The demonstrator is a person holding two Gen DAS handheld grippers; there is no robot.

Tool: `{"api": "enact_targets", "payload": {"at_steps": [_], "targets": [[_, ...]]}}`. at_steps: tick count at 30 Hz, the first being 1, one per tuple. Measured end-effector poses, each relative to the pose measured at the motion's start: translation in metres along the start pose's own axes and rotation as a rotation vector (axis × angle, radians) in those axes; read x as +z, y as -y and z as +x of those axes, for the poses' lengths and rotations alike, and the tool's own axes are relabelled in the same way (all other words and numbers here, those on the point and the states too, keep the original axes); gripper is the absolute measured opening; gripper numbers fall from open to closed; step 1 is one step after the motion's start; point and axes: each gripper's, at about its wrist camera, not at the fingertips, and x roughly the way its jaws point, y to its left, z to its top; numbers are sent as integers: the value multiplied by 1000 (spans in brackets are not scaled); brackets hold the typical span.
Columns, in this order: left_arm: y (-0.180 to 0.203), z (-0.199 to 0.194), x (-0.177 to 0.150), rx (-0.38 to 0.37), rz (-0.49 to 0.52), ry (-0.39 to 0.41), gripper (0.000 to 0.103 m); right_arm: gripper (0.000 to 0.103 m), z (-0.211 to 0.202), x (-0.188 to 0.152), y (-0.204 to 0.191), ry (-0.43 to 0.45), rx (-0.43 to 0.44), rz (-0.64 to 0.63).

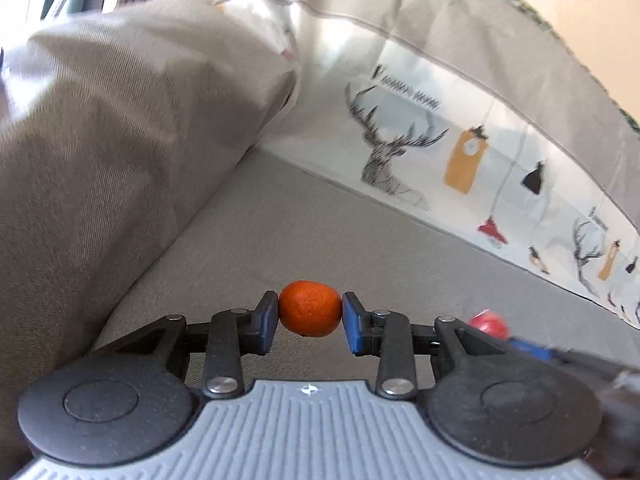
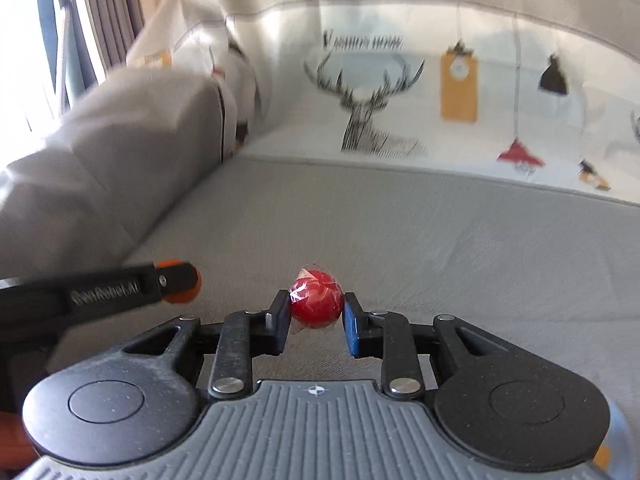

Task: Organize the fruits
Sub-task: 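Carry the tangerine with the left tool while the right tool carries the red tomato over the plate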

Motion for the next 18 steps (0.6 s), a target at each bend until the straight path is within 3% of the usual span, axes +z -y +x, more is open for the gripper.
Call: {"api": "enact_targets", "payload": {"at_steps": [9,14,18], "targets": [[37,-54,-12,-124,117,93,38,29,-114,10,35,166,-43,62],[57,-84,-28,-191,182,102,38,29,-171,-14,60,203,-88,105],[70,-98,-40,-224,222,103,38,29,-194,-47,79,216,-110,182]]}}
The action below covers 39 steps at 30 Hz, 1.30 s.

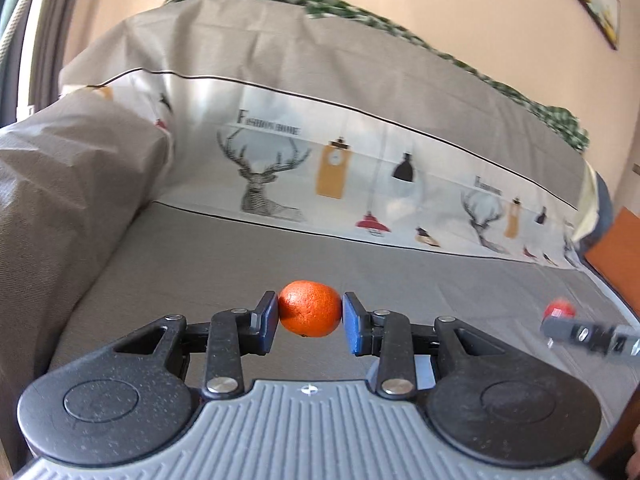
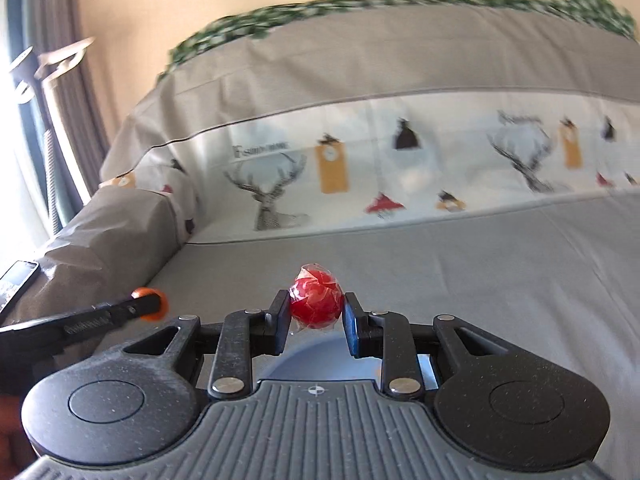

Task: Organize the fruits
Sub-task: 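Carry the tangerine with the left tool while the right tool carries the red tomato over the plate, then open the left tool to drop the tangerine on the plate while the right tool releases the tomato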

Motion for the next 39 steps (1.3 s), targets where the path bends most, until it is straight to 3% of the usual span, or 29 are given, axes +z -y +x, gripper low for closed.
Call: {"api": "enact_targets", "payload": {"at_steps": [7,18,28,39], "targets": [[28,-11,-16,-55,73,-31,38,29,-6,-38,31,-29,-51,46],[66,9,-44,-191,222,-121,38,29,14,-50,35,-88,-79,28],[81,32,-59,-211,286,-174,38,29,31,-53,35,-129,-78,17],[80,41,-60,-223,263,-185,39,29,43,-55,31,-165,-80,1]]}}
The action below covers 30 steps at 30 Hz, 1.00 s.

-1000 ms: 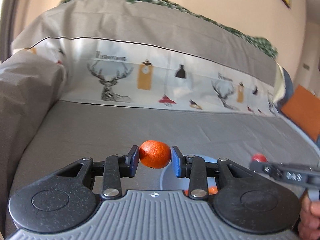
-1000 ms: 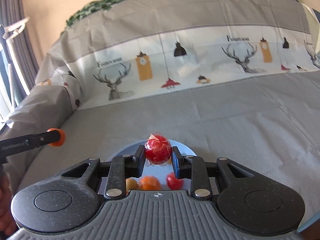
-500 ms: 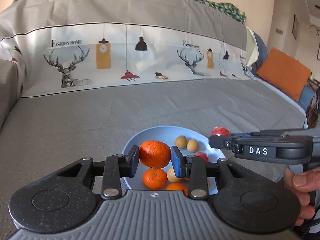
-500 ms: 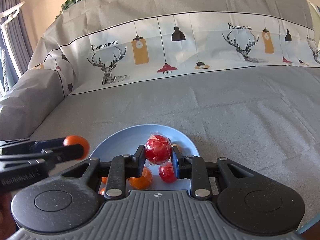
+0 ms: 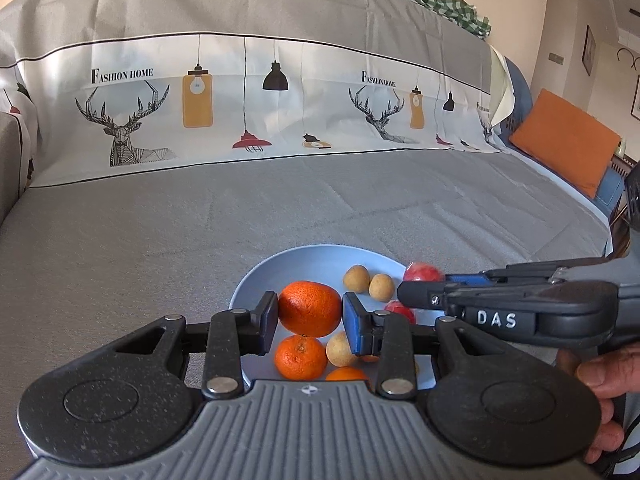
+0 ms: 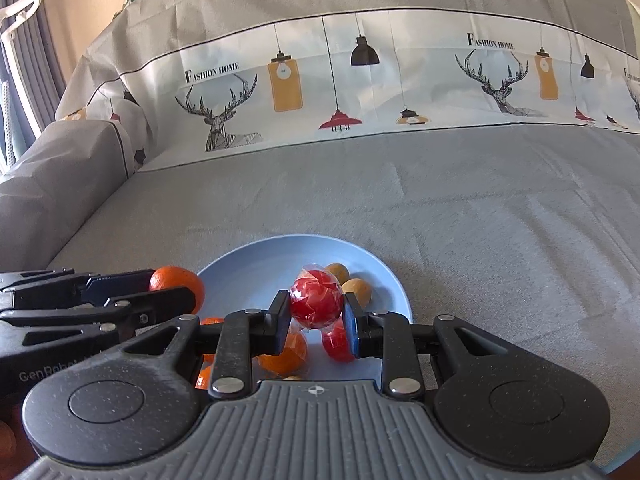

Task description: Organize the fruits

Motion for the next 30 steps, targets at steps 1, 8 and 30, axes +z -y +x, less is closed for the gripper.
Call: {"api": "enact_targets", "payload": {"at_steps": [1,8,30], "targets": [[0,0,0,-6,-5,0,39,30,1,-1,0,-6,-4,-1],[-5,-3,3,-9,-33,12,54,53,3,-3,1,-31,-32,19],[1,-58,-7,128,-139,10,89,102,-65,-8,0,38,-152,47]]}}
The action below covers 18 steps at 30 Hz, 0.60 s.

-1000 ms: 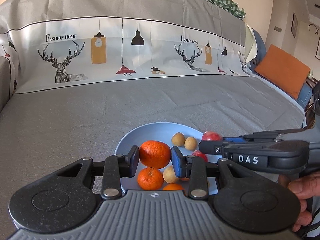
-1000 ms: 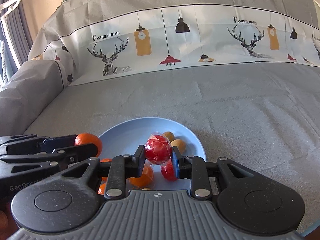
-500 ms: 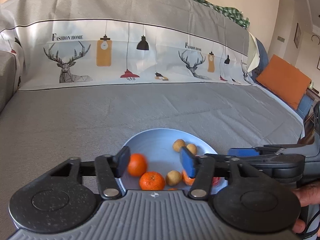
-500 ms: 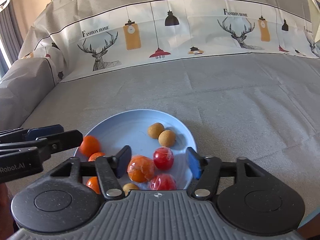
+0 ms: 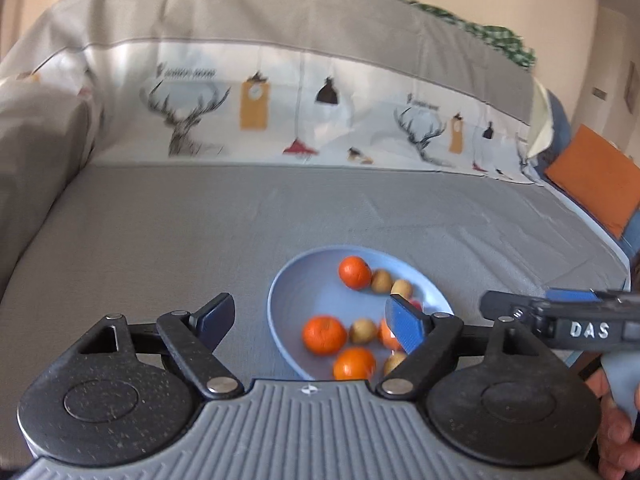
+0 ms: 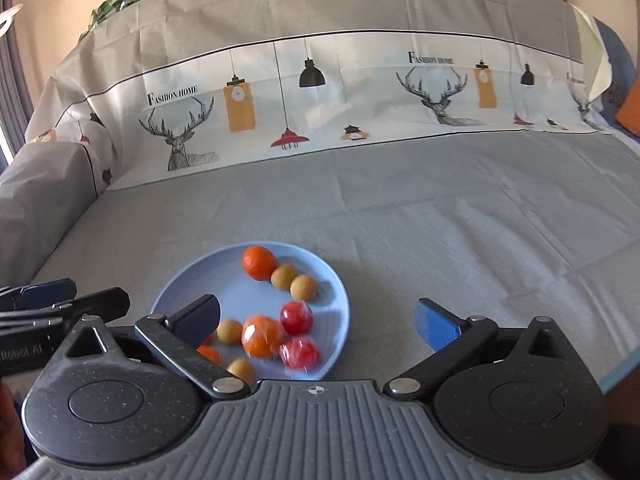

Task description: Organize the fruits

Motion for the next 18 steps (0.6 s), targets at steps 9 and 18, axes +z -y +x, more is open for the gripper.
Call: {"api": "enact_targets", "payload": {"at_steps": [9,18], "targets": [[-2,3,-8,43,-18,-82,102,102,2,-10,-1,-62,-18,10],[-10,24,-8,44,-58,-164,102,102,21,-15,-10,-115,-19,-25]]}}
